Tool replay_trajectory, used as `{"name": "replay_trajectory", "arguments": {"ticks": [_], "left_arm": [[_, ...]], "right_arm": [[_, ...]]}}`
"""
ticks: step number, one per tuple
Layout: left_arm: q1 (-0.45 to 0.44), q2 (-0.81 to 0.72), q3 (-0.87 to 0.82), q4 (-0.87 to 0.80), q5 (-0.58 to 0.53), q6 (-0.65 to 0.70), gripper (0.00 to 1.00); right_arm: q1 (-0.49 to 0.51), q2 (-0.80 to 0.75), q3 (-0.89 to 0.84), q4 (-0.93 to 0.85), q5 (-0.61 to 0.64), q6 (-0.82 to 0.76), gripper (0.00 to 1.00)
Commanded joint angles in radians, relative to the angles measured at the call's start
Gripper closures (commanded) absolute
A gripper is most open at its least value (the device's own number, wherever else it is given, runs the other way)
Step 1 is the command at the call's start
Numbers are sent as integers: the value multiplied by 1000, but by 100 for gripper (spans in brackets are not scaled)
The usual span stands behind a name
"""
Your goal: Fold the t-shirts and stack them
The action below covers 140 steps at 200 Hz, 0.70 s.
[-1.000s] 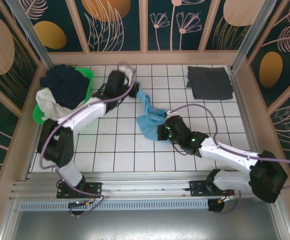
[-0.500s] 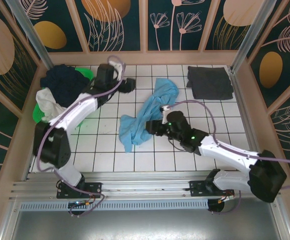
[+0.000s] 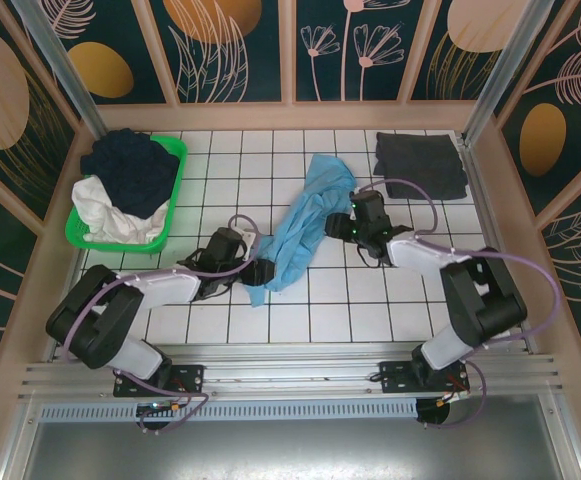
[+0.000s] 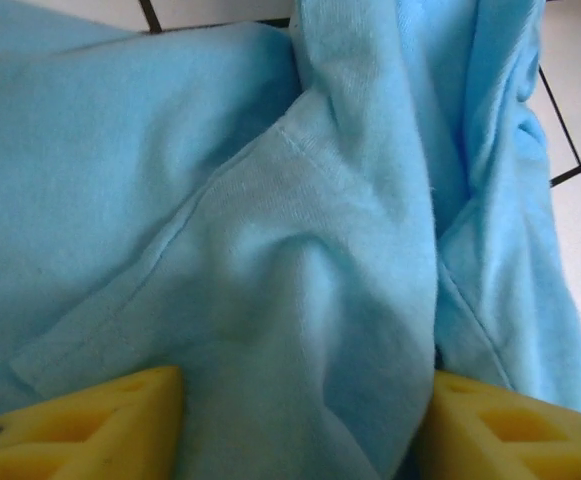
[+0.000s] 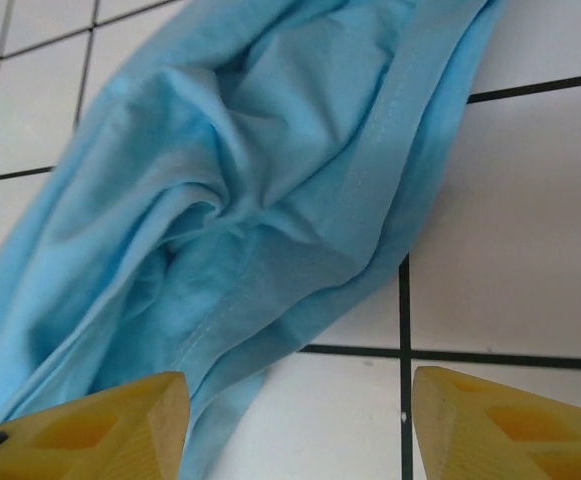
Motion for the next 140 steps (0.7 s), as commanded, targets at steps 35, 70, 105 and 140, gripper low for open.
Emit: {"name": "replay_trajectory", "arguments": {"ticks": [35, 70, 105, 140], "left_arm": [[3, -36, 61, 18, -86, -3, 96], [37, -167, 135, -144, -206, 42, 100], [128, -340, 215, -266, -318, 74, 100], [139, -361, 331, -340, -438, 128, 100]], "right_arm": [[1, 209, 138, 62, -108, -6, 52], [-9, 208, 159, -7, -28, -27, 93], [-66, 14, 84, -56, 19, -55, 100], [-148, -236, 20, -115, 53, -79, 100]]}}
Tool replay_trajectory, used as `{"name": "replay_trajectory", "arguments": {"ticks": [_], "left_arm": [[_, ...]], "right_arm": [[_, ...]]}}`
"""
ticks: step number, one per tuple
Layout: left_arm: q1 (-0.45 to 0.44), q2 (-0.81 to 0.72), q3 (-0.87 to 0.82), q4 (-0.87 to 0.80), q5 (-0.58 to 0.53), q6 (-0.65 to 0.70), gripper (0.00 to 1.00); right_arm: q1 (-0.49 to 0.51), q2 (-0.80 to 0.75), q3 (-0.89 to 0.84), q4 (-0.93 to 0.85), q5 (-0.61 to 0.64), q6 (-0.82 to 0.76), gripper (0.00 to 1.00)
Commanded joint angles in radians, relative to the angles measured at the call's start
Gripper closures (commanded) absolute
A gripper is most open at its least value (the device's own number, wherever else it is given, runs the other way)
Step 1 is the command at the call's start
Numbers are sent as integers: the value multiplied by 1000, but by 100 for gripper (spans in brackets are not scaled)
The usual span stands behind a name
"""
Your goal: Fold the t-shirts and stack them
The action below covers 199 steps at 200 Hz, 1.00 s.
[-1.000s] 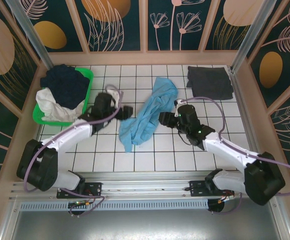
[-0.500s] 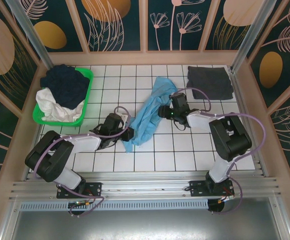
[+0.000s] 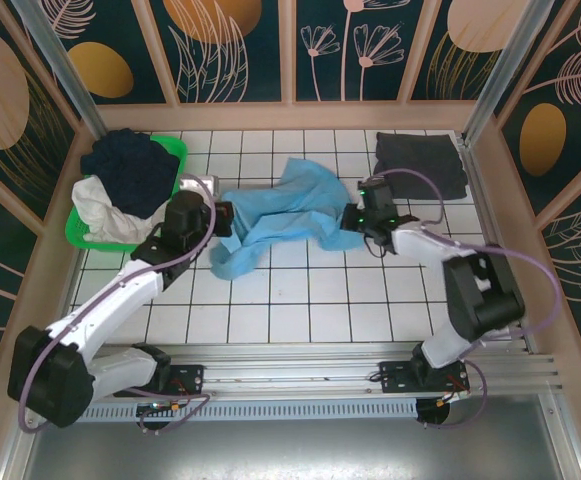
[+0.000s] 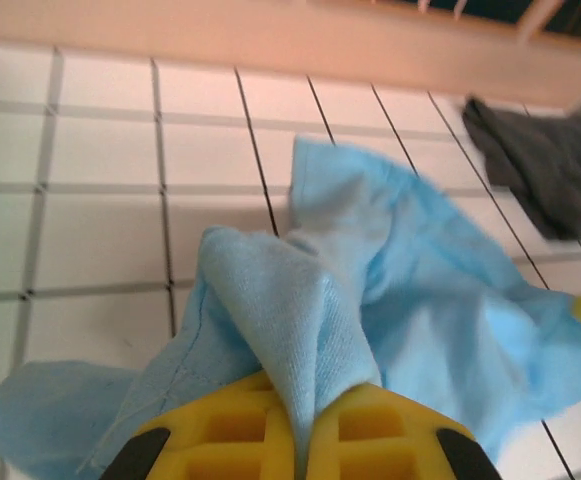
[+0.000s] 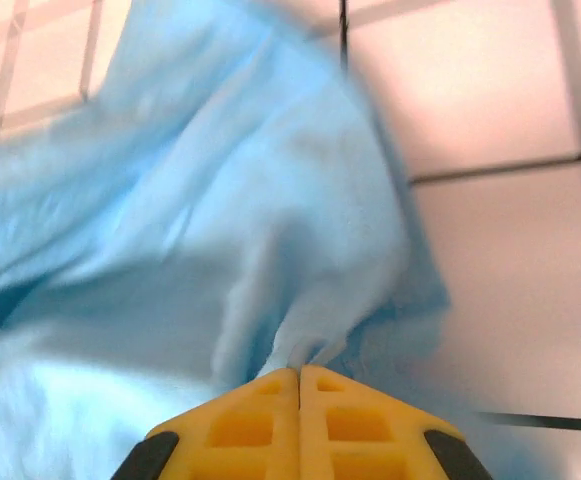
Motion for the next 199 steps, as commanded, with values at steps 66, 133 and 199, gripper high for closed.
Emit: {"name": "replay_trajectory", "arguments": {"ticks": [66, 133, 199], "left_arm": [[59, 379, 231, -161, -183, 41, 1], [56, -64, -322, -89, -190, -254, 2], [58, 141, -349, -14, -239, -350, 3]], "right_arm": [[-70, -170, -167, -109, 74, 25, 43], [-88, -160, -346, -42, 54, 82, 36], [-89, -62, -330, 51, 50, 115, 37]]}}
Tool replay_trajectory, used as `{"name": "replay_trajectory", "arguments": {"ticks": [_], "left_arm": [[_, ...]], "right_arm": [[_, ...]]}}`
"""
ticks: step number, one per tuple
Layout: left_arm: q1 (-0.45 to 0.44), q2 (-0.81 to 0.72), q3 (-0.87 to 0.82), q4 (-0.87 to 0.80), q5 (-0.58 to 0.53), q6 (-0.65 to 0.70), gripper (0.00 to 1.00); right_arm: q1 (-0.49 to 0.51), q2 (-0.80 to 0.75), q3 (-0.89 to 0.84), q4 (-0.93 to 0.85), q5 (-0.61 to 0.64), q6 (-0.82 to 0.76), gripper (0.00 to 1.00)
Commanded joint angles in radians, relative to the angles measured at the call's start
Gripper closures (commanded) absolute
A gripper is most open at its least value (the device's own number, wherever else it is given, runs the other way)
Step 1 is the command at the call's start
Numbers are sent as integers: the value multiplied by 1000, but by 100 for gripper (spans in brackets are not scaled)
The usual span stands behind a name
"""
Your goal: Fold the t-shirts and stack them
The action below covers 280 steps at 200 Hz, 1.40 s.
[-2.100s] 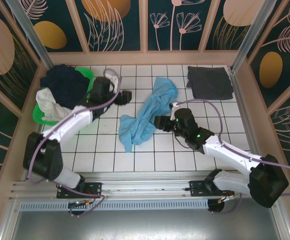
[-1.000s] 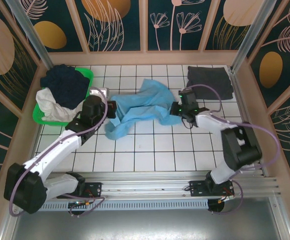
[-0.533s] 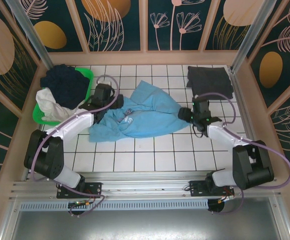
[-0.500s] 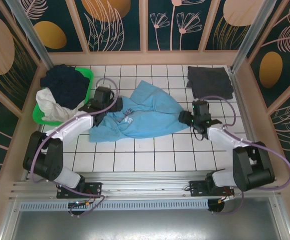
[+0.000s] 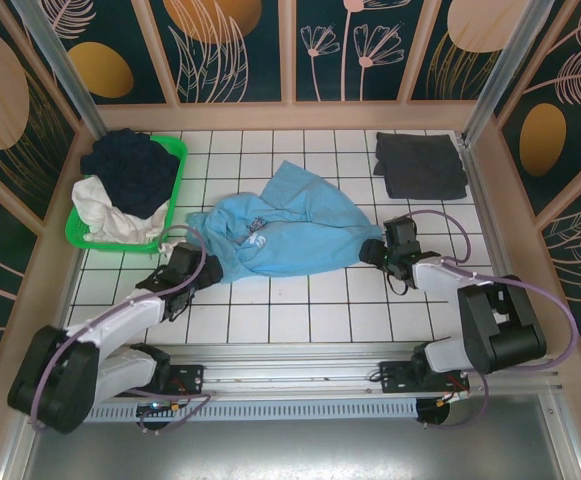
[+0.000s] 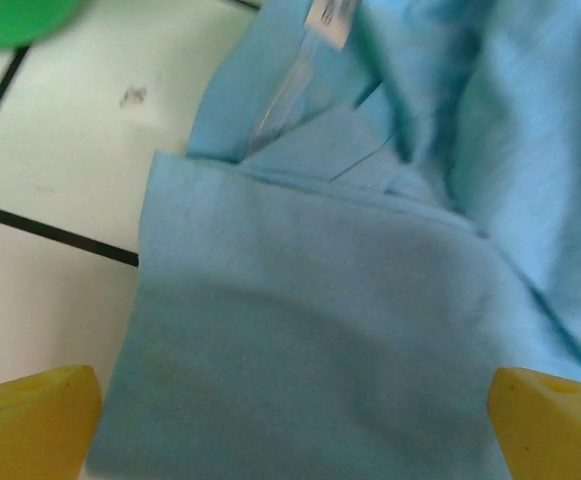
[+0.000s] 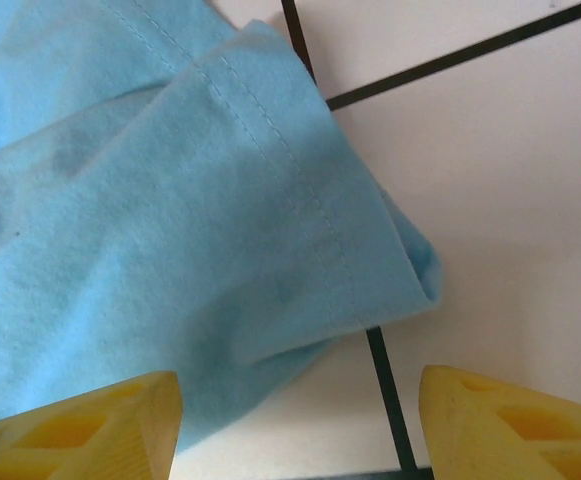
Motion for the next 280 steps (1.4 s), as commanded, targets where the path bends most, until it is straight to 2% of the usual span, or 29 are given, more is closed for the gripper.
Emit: {"name": "replay_trajectory", "arguments": {"ticks": [1, 11, 21, 40, 48, 58, 73, 77, 80, 88, 117, 148, 171, 197, 219, 242, 262, 280], "left_arm": [[-1, 119, 82, 61, -44, -26, 3], [-2, 176, 123, 63, -55, -17, 5], [-1, 218, 154, 63, -70, -8, 13], [-2, 259, 188, 64, -71, 9, 45], [-1, 257, 193, 66, -62, 15, 57], [0, 239, 196, 65, -47, 24, 71], [-1, 183, 199, 58, -15, 49, 87], [-1, 162, 202, 51, -9, 56, 92], [-1, 146, 206, 46, -5, 62, 100], [-1, 101, 216, 27, -2, 71, 100], [-1, -73, 285, -47, 18, 123, 100], [-1, -215, 421, -166, 42, 183, 100], [-1, -287, 544, -240, 35, 220, 100], [-1, -314, 686, -260, 37, 261, 100], [-1, -266, 727, -176, 32, 280, 100], [-1, -91, 793, -98, 41, 307, 100], [1, 84, 971, -83, 2, 375, 100], [15, 229, 1208, -105, 8, 446, 100]], "right_arm": [[-8, 51, 13, 48, 9, 24, 37], [-8, 68, 16, 55, 21, 24, 38], [-12, 85, 21, 64, 44, 21, 40], [-23, 127, 46, 74, 37, 11, 49], [-25, 142, 55, 79, 33, 5, 55], [-29, 158, 62, 89, 21, -2, 68], [-49, 148, 53, 139, -90, -10, 86], [-52, 139, 50, 148, -99, -10, 90], [-53, 131, 50, 150, -102, -11, 93], [-55, 112, 59, 139, -102, -16, 100], [-55, -19, 114, 31, -78, -34, 100], [-53, -312, 171, -148, -26, -40, 100], [-51, -501, 291, -312, 9, -51, 100], [-50, -595, 443, -411, -2, -62, 100], [-50, -553, 519, -383, -3, -81, 100], [-54, -370, 616, -322, 11, -111, 100], [-85, -143, 801, -302, 11, -146, 100], [-123, 13, 990, -311, -29, -159, 100]]}}
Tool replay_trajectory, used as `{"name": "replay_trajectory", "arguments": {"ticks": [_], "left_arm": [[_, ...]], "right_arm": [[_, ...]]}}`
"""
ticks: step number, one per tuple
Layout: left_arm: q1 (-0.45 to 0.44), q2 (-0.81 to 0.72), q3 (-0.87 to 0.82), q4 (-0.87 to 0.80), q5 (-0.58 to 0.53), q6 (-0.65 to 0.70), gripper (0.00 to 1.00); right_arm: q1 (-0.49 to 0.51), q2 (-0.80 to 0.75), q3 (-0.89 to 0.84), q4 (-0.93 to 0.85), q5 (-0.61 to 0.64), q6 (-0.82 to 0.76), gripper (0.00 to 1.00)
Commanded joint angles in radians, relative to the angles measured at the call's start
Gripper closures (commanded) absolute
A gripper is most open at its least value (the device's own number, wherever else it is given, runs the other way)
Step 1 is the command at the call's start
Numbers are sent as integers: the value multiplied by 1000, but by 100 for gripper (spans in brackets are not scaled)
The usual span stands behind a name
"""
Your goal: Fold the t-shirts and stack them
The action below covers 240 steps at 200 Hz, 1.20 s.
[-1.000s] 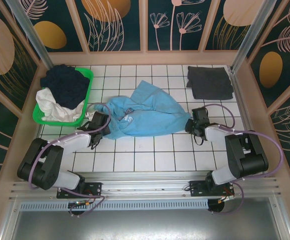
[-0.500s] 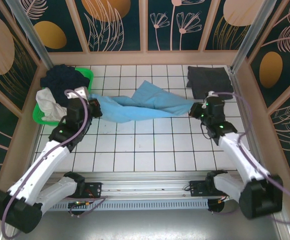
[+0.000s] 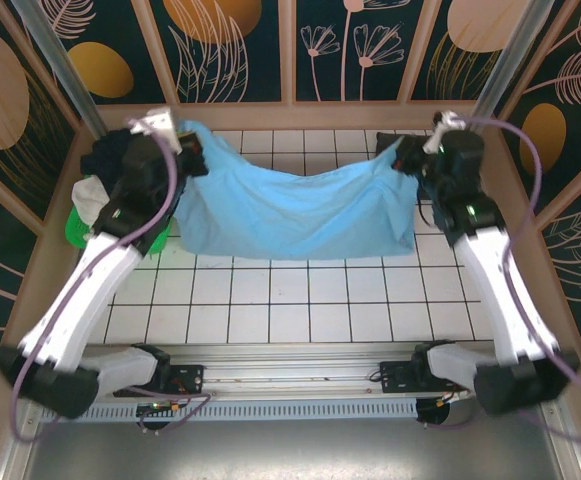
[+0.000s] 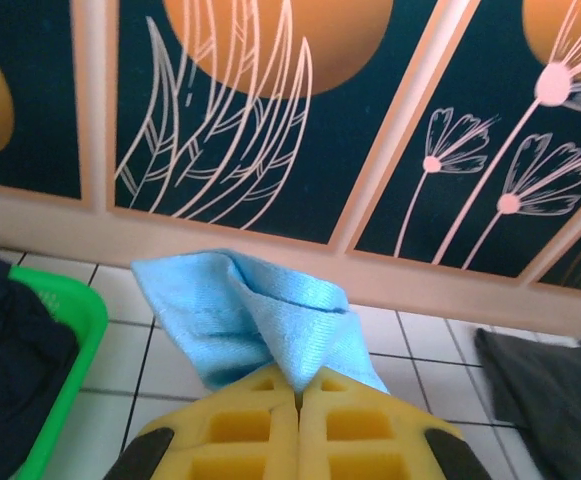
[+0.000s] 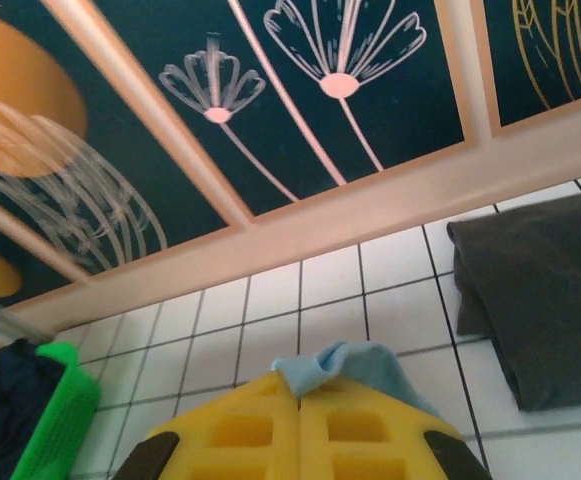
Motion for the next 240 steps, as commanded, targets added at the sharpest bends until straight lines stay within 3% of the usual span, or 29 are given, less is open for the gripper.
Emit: {"name": "replay_trajectory", "arguments": {"ticks": [1, 35, 57, 75, 105, 139, 167, 183, 192, 196, 204, 210, 214, 240], "left_arm": [[16, 142, 248, 27, -23, 123, 100], [23, 312, 700, -89, -20, 231, 100], [23, 266, 745, -105, -9, 258, 100], [23, 111, 526, -23, 16, 219, 100], [22, -204, -129, 220, 71, 94, 100], [23, -439, -640, 219, 114, -113, 100], [23, -583, -904, 152, 171, -242, 98], [23, -662, -976, 110, 180, -282, 82], [22, -698, -993, 102, 186, -303, 56], [23, -711, -999, 102, 186, -307, 51], [23, -729, -1004, 103, 174, -312, 46], [23, -734, -1006, 108, 160, -312, 40], [23, -733, -1007, 114, 152, -309, 38], [23, -627, -972, 176, 136, -279, 33]], "right_arm": [[-49, 185, 211, 3, -16, -52, 100], [-65, 349, 530, -84, -64, -70, 100], [-68, 306, 539, -67, -83, -73, 100], [-74, 208, 392, -16, -94, -76, 100], [-86, 18, -74, 165, -173, -21, 100], [-86, -169, -540, 205, -159, 82, 100], [-90, -283, -811, 158, -77, 126, 100], [-97, -322, -862, 90, -12, 131, 100], [-101, -337, -871, 76, -6, 126, 100], [-103, -340, -870, 68, -7, 127, 100], [-105, -344, -862, 57, -14, 127, 99], [-105, -345, -847, 48, -27, 125, 86], [-105, -346, -839, 43, -31, 126, 82], [-94, -363, -768, 27, -80, 129, 71]]}}
